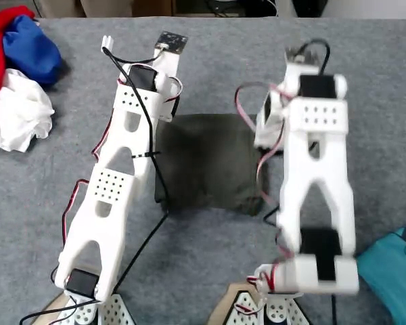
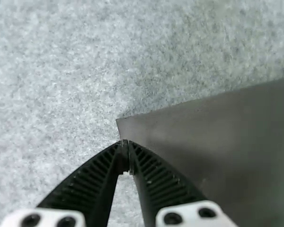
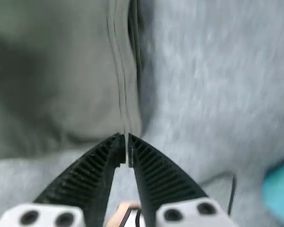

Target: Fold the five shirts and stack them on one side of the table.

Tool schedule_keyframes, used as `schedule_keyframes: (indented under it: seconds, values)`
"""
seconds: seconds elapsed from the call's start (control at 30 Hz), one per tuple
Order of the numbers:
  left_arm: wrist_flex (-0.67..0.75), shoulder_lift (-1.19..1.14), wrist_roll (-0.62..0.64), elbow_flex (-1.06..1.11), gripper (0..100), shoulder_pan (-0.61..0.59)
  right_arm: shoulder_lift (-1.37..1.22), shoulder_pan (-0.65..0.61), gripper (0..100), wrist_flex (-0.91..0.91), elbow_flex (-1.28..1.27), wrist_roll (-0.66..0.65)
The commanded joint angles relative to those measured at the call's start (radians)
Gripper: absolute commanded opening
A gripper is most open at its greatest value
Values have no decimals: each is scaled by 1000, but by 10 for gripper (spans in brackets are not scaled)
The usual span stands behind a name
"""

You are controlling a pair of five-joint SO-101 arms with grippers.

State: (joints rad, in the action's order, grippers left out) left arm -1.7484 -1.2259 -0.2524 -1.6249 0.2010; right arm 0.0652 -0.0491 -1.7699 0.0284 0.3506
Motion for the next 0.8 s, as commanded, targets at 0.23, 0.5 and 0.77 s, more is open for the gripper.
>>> schedule_keyframes:
  seconds: [0.23, 0.5, 0.77]
  values:
    - [-12, 90, -43, -41, 19, -55, 559, -194, 12, 213, -628, 176]
    - [-12, 85, -43, -43, 19, -61, 576, -251, 231, 497, -842, 235]
    - [-11, 59, -48, -35, 19, -55, 355, -245, 332, 569, -753, 371]
